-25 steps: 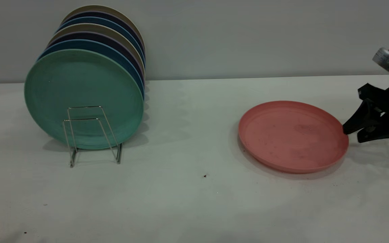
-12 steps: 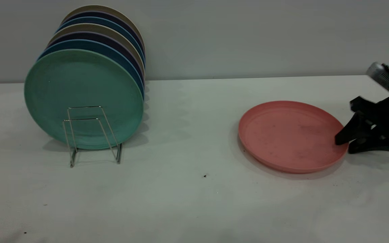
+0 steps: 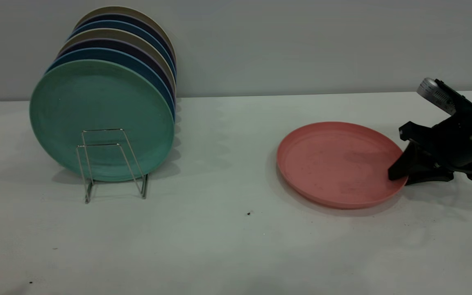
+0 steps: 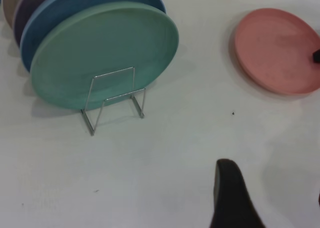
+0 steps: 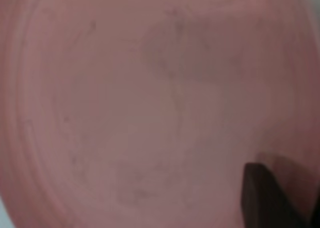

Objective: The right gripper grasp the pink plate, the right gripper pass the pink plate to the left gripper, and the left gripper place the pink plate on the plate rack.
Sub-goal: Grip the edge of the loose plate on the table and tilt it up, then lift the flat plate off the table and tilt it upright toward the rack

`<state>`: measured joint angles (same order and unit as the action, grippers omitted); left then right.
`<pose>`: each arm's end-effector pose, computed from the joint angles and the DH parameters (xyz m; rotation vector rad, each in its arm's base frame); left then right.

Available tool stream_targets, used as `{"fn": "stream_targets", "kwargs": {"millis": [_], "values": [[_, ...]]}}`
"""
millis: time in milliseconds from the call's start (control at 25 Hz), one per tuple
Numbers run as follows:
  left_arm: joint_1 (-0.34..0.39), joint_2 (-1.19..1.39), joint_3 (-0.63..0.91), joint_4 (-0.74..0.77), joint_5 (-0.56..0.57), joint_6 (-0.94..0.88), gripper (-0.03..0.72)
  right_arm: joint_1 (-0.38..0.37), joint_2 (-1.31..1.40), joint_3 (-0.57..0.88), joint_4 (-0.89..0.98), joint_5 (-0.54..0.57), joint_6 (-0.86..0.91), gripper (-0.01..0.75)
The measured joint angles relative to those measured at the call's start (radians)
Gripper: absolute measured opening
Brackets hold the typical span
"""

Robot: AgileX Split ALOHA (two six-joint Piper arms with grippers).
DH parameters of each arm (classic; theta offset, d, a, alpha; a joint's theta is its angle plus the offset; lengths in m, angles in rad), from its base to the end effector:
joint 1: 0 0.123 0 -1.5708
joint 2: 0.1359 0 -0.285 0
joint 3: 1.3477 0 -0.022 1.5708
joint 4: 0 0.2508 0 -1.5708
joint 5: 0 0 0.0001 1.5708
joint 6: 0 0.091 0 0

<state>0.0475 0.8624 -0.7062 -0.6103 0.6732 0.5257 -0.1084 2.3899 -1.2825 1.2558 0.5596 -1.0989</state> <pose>0.1664 -0.0247 0.3159 0.1764 2.1856 -0.3636 0.4127 0.0014 0.0119 0.1551 2.6931 0.7290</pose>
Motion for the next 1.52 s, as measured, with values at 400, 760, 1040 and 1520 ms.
{"fn": "stream_targets", "kwargs": {"millis": [400,760,1040,1520], "values": [[0.000,0.000,0.000,0.001,0.007,0.000,0.445,0.000,-0.014,0.000,0.011,0.024,0.000,0.011],[0.000,0.023,0.000,-0.099,0.012,-0.024,0.445,0.000,-0.151,0.000,0.000,0.186,0.000,0.011],[0.000,0.174,0.000,-0.155,0.016,0.006,0.445,0.000,-0.172,0.001,-0.030,0.302,-0.029,0.011],[0.000,0.574,-0.005,-0.545,-0.040,0.457,0.445,0.000,-0.172,0.003,-0.042,0.314,-0.056,0.011]]}}
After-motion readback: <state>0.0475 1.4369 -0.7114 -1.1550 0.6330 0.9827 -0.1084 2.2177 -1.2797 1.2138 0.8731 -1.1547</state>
